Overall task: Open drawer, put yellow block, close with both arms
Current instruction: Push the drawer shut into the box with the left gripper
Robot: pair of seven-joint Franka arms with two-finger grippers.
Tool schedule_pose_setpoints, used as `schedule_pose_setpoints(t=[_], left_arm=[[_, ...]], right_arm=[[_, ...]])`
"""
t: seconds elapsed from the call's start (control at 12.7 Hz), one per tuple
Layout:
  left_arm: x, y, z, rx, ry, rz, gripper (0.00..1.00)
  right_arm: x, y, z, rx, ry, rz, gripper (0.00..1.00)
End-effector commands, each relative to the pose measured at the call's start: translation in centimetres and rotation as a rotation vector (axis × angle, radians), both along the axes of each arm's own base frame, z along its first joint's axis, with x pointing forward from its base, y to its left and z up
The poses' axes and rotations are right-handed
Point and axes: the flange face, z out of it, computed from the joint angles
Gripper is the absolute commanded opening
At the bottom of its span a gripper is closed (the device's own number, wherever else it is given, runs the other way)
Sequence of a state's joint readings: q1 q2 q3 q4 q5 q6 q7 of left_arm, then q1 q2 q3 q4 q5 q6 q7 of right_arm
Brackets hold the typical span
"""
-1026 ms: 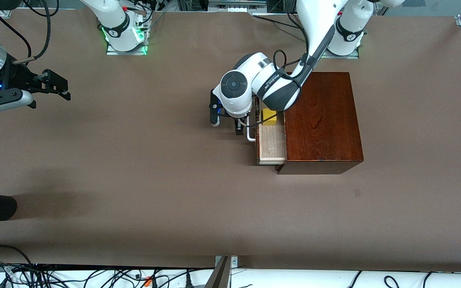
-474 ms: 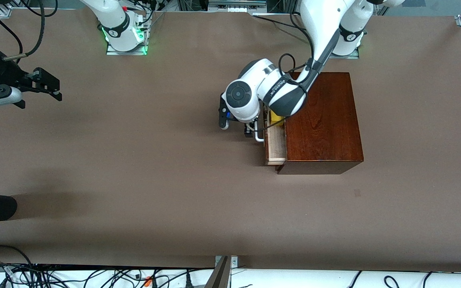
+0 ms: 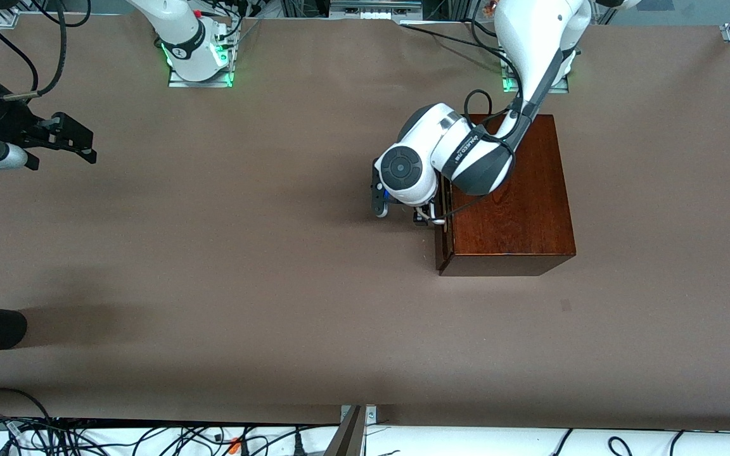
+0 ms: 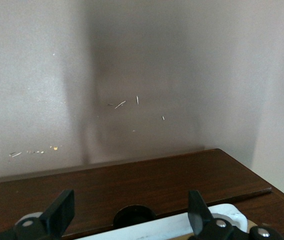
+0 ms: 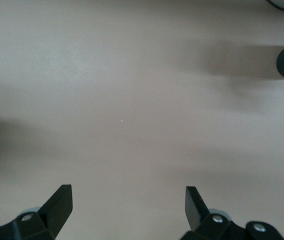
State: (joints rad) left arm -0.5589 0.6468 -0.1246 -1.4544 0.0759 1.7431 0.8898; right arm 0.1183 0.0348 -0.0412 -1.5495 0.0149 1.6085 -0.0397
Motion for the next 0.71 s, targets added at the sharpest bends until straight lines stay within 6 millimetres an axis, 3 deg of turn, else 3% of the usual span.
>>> schedule_pose_setpoints(t=[0.0, 0.32, 0.47, 0.63], left_arm=[[0.4, 0.5, 1.6, 0.006, -0.008, -0.029, 1.00], [0.9, 0.4, 2.6, -0.011, -0.022, -0.011, 1.00], [0.8, -0.2, 5.8, -0.040, -0.065, 0.017, 1.00], [0.8, -0.3, 9.4, -0.115, -0.061, 0.216, 1.00]], right_arm=[[-0.3, 0.0, 0.2, -0.004, 0.023, -0.026, 1.00], [-0.6, 0.0, 0.1, -0.007, 0.046, -0.059, 1.00], [-0.6, 0.2, 0.1, -0.007, 0.043, -0.055, 1.00], [-0.6, 0.4, 0.2, -0.005, 0.042, -0.052, 1.00]])
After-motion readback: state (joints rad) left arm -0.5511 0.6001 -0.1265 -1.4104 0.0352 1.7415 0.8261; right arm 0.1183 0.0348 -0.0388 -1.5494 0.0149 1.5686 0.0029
